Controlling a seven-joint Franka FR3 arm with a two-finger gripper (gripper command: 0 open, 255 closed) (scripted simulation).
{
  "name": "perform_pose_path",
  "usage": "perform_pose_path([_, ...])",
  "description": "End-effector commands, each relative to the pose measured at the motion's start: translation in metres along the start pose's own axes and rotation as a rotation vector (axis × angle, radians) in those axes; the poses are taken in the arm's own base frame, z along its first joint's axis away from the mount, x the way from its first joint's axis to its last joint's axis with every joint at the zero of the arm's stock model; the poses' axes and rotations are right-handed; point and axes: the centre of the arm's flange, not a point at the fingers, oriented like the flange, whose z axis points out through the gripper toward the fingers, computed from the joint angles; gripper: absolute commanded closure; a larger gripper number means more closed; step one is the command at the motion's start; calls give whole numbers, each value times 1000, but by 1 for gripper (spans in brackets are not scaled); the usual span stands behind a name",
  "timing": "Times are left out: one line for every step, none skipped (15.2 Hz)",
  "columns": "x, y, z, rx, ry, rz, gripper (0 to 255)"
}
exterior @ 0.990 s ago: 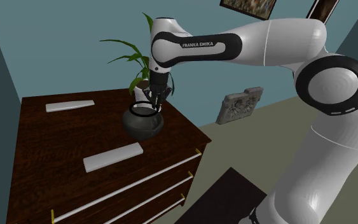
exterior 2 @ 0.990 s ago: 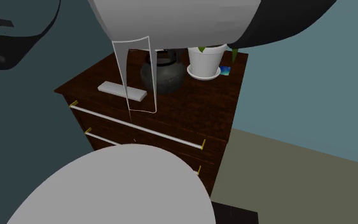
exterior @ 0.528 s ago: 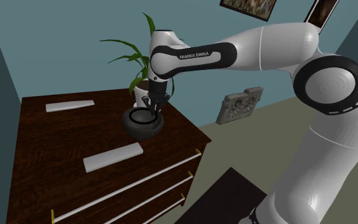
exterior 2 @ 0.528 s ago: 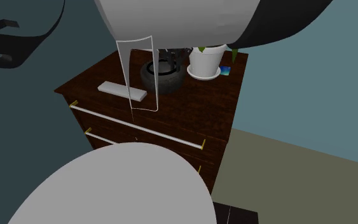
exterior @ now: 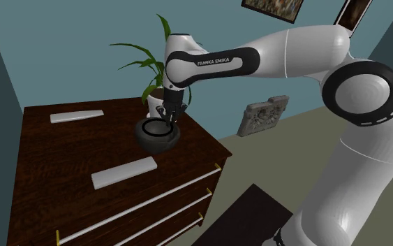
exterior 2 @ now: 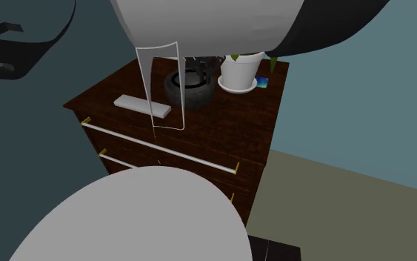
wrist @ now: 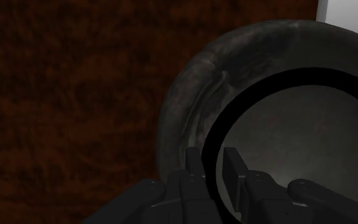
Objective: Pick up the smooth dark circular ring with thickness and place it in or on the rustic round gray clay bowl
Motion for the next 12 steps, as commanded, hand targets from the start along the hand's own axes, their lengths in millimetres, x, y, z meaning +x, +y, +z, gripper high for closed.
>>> perform_pose_path([0,-1,3,-1,-5,-1,0])
perform_pose_path([0,0,2,-1,-5,-1,0])
perform_pose_path([0,0,2,-1,-5,-1,0])
perform_pose_path([0,0,2,-1,-5,-1,0])
perform_pose_path([0,0,2,-1,-5,-1,0])
perform_pose_path([-1,-1,3,-1,-5,-1,0])
perform_pose_path([0,-1,-11,-1,-5,-1,0])
perform_pose_path([0,-1,-24,-1,-5,-1,0])
perform_pose_path([0,-1,-37,-1,-5,-1,0])
perform_pose_path([0,-1,-47,-1,-5,-1,0])
perform_pose_path([0,-1,-47,-1,-5,-1,0])
perform_pose_path([0,-1,-47,-1,-5,-1,0])
